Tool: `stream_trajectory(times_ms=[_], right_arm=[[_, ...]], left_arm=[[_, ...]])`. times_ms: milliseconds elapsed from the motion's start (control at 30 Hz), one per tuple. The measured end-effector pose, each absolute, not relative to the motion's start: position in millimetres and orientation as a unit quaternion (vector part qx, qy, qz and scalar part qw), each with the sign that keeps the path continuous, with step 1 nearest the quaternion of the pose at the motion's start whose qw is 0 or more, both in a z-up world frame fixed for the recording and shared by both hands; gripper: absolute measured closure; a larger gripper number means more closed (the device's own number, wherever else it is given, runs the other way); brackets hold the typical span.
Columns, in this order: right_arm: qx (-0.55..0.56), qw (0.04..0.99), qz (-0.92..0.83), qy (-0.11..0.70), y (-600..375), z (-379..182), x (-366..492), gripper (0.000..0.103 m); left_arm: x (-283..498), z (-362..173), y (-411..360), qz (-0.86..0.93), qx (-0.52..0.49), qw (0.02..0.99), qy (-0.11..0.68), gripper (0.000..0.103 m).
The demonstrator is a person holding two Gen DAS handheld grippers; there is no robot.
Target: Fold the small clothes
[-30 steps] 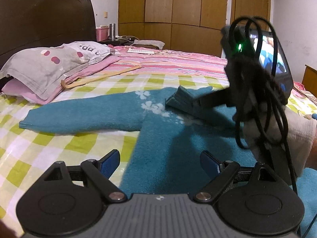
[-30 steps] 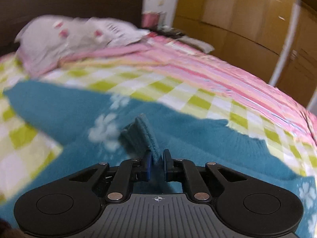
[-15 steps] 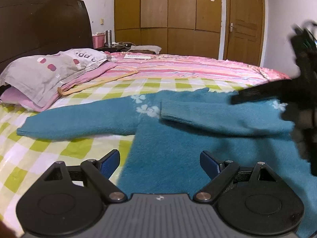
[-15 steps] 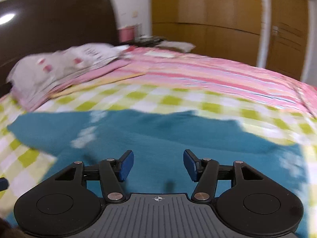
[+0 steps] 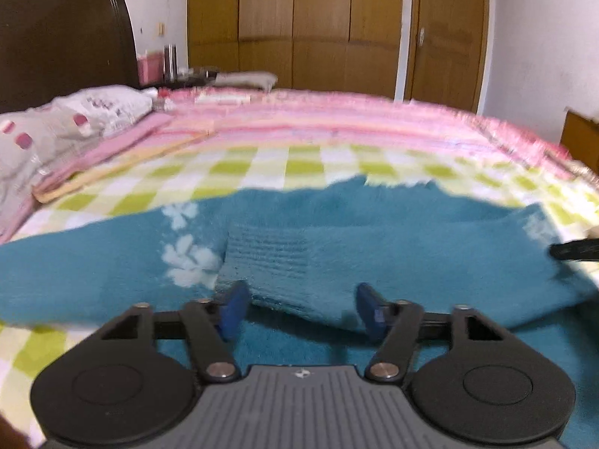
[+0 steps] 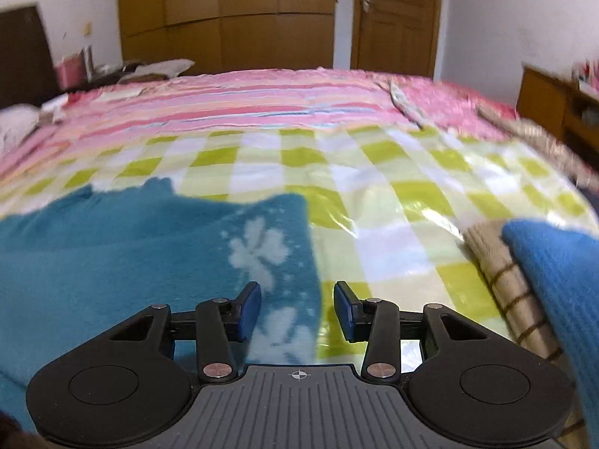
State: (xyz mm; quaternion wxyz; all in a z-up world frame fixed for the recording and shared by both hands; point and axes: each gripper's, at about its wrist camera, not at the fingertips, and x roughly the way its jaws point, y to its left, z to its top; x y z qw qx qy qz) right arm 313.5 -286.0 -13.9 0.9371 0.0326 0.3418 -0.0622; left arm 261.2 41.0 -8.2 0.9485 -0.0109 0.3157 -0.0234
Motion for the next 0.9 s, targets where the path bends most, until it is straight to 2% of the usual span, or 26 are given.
stream_trajectory(times_ms=[67, 300, 500, 667, 700, 900], right_arm=[[0.031, 0.938, -0.061, 0.34, -290, -15, 312, 0.061], [-0.018, 0.94, -0.073, 0.332, -273, 2, 302, 0.061], [-0.067, 0.954, 0.048, 0.288, -209, 29, 292, 0.057], [-0.081, 0.928, 0.185, 0.314, -135, 19, 319, 0.053], [-0.091, 0.922, 0.203, 0.318, -122, 16, 324, 0.05], [-0.129, 0.891, 0.273, 0.339, -73, 7, 358, 0.047]], left_arm=[[278, -17, 40, -0.011, 0.0, 0.945, 0.327, 0.051], [294, -17, 49, 0.016, 0.04, 0.952, 0.303, 0.058], [251, -3, 83, 0.002, 0.005, 0.954, 0.298, 0.058], [221, -5, 96, -0.01, -0.007, 0.952, 0.304, 0.055], [218, -7, 99, -0.013, -0.01, 0.952, 0.305, 0.054], [220, -3, 111, -0.04, -0.019, 0.955, 0.293, 0.051]])
